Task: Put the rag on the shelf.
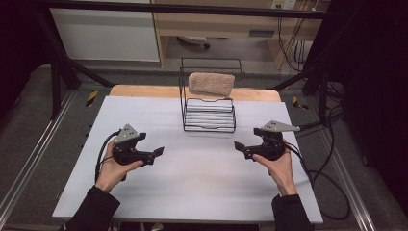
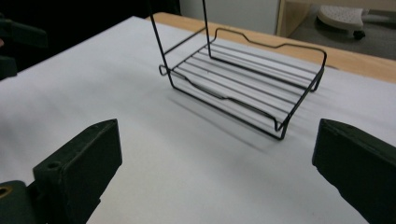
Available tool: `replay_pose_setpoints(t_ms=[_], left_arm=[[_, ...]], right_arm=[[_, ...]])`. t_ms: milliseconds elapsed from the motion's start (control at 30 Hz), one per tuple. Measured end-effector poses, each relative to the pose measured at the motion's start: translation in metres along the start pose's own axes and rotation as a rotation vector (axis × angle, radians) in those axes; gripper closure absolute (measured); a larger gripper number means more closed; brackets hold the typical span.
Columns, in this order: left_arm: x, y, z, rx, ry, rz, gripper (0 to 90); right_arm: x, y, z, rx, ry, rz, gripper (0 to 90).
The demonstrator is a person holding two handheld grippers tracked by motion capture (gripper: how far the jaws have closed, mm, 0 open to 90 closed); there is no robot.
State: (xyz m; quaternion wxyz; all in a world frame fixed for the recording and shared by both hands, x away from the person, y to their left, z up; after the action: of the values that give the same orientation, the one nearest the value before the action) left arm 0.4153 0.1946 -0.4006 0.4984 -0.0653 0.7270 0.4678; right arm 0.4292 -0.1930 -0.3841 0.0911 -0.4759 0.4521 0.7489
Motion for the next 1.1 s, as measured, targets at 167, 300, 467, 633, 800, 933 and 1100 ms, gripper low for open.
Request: replay_pose_setpoints(t_ms=[167,300,467,633,800,933,1100], left_arm=[[0.016,-0.001,0.002,0.004,0.001,0.010,10.2],[0.027,-0.002,0.003,0.005,-0.011,0.021,10.3],[0.042,-0.002,0.004,0.000,-0.009,0.038,10.2],[0.060,-0.003,0.008,-0.005,-0.004,0.061,10.2],[0.070,-0.002,0.012,-0.013,0.001,0.080,10.2],[0.076,-0.001,0.013,-0.016,-0.005,0.095,10.2],[0.081,0.000,0.013,-0.013,-0.016,0.097,9.9]], right_arm=[[0.019,-0.006,0.000,-0.016,-0.017,0.018,1.4],[0.033,-0.009,-0.002,-0.020,-0.018,0.045,0.8],[0.049,-0.010,-0.005,-0.022,-0.032,0.072,0.7],[0.063,-0.007,-0.008,-0.017,-0.029,0.094,0.7],[0.078,-0.004,-0.013,-0.014,-0.017,0.118,0.6],[0.088,-0.002,-0.015,-0.022,-0.013,0.134,0.7],[0.100,0.002,-0.017,-0.024,-0.016,0.145,0.6]])
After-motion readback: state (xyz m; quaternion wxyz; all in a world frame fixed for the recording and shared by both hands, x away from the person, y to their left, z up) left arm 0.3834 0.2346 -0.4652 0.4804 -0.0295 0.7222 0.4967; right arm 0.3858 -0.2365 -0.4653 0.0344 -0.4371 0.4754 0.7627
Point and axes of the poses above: each handheld gripper's, and its own axes: y roughly backward along the jaws, x roughly out of its underside, z roughly to its left, the point moved 4 cm from there along -y, roughly forward along the jaws, and after that the axes turned 9 degrees about z, right-handed, at the moved point
